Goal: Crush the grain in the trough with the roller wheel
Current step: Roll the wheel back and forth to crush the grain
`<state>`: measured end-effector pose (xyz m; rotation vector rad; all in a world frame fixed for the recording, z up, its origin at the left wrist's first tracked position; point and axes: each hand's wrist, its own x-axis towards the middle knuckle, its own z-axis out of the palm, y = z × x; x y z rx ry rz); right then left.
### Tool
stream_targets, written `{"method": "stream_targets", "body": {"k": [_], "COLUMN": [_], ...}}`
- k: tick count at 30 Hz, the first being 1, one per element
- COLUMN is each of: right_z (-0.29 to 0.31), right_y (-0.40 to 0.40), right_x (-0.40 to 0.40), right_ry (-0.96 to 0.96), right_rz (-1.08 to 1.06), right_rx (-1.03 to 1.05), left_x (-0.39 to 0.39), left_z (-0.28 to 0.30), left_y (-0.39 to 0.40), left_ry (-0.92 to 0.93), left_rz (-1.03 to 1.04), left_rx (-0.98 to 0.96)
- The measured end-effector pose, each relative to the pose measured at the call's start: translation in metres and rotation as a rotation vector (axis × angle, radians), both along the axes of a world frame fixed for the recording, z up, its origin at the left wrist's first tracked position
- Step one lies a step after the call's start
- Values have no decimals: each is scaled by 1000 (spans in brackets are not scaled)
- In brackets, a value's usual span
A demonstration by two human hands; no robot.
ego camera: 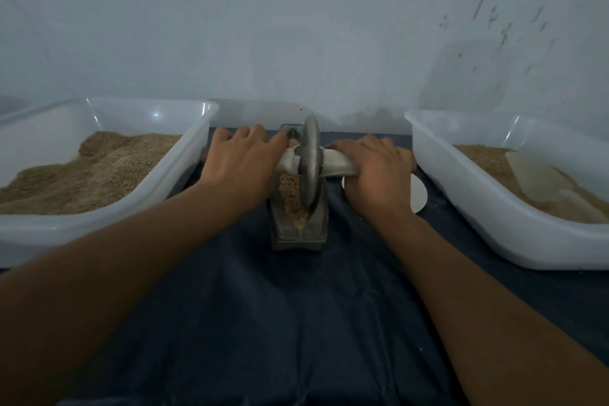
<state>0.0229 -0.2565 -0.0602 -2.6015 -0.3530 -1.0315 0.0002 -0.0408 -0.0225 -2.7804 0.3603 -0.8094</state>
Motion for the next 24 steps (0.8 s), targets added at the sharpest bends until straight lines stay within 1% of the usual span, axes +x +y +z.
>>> {"method": "stream_targets", "body": {"k": [6, 10, 15, 20, 24], "right_z": [-2, 0, 6, 1, -1], "right_y": [4, 9, 9, 6, 8], "right_x": [-1, -6, -15, -15, -11], "right_ry": [39, -9, -77, 6, 18], "right_rz": [3, 72, 68, 60, 44], "right_rx": [-30, -26, -7, -50, -65], "left_x": [3, -3, -12, -19, -12], "left_z": [0, -2, 3, -6, -10], "left_y": [5, 10, 17, 14, 16], "left_ry": [74, 112, 57, 72, 70], "left_rz": [25, 14, -36, -7, 13], "left_rx": [52, 25, -9, -11, -53]}}
